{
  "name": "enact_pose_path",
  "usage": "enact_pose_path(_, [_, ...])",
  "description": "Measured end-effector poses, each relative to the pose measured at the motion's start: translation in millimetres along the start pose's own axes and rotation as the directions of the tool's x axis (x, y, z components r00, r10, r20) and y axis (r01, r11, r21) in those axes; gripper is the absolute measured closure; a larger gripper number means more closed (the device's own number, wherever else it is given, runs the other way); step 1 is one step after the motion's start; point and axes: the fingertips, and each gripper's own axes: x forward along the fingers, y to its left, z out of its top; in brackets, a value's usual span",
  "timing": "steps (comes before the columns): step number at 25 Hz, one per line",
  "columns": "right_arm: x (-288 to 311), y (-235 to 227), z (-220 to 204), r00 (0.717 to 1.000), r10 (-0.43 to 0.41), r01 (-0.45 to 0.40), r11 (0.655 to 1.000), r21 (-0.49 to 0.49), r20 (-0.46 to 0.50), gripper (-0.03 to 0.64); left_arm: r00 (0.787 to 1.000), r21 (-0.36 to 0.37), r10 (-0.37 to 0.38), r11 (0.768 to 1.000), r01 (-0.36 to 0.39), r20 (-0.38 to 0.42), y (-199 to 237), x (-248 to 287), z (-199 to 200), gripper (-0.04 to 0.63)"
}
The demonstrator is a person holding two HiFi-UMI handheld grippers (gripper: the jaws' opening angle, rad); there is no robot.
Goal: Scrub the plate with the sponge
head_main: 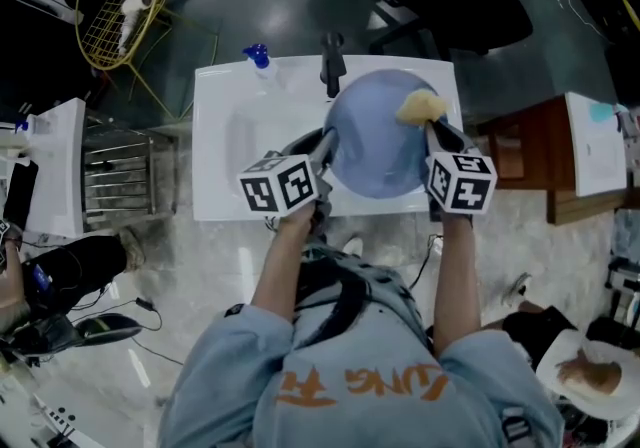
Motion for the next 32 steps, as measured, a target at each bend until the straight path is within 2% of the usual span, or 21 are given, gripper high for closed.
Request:
enact_pose_path(4, [-1, -12, -8, 0.999, -0.044, 0.045, 0.999, 0.019, -0.023, 0.598, 1.0, -0.003, 0.008, 1.0, -0.008, -0.001, 2, 1, -2, 0.557])
enact_pose_path(7, [-1, -8, -6, 0.999, -0.033, 0.033, 0.999, 0.018, -0.018, 0.598, 1.0, -0.005, 0.01, 1.0, -0.01, 0.001, 1, 1, -2, 0.557])
enact_pose_path(11, [-9, 14, 19, 0.997, 0.045, -0.045, 0.999, -0.012, 0.065, 0.597, 1.0, -0.02, 0.006, 1.0, -0.006, 0.008, 1, 1, 0, 0.557])
enact_pose_path(16, [-14, 59, 42, 0.975, 0.187, -0.178, 0.981, -0.077, 0.124, 0.597, 1.0, -0.032, 0.008, 0.999, -0.008, 0.018, 5, 0, -1, 0.557])
enact_pose_path(19, [-13, 92, 38, 0.948, 0.302, -0.29, 0.949, -0.128, 0.095, 0.597, 1.0, -0.051, 0.01, 0.999, -0.008, 0.027, 8, -2, -1, 0.557])
enact_pose_path(25, [-15, 145, 19, 0.866, 0.5, -0.494, 0.843, -0.212, -0.027, 0.598, 0.999, -0.088, 0.009, 0.996, -0.005, 0.053, 16, -8, 4, 0.557])
enact_pose_path(29, [-18, 168, 4, 0.816, 0.567, -0.575, 0.779, -0.252, -0.108, 0.598, 0.997, -0.109, 0.013, 0.994, -0.005, 0.073, 23, -14, 7, 0.557])
enact_pose_path(32, [-15, 177, -8, 0.802, 0.575, -0.597, 0.755, -0.271, -0.162, 0.598, 0.996, -0.118, 0.01, 0.993, 0.001, 0.086, 26, -16, 8, 0.557])
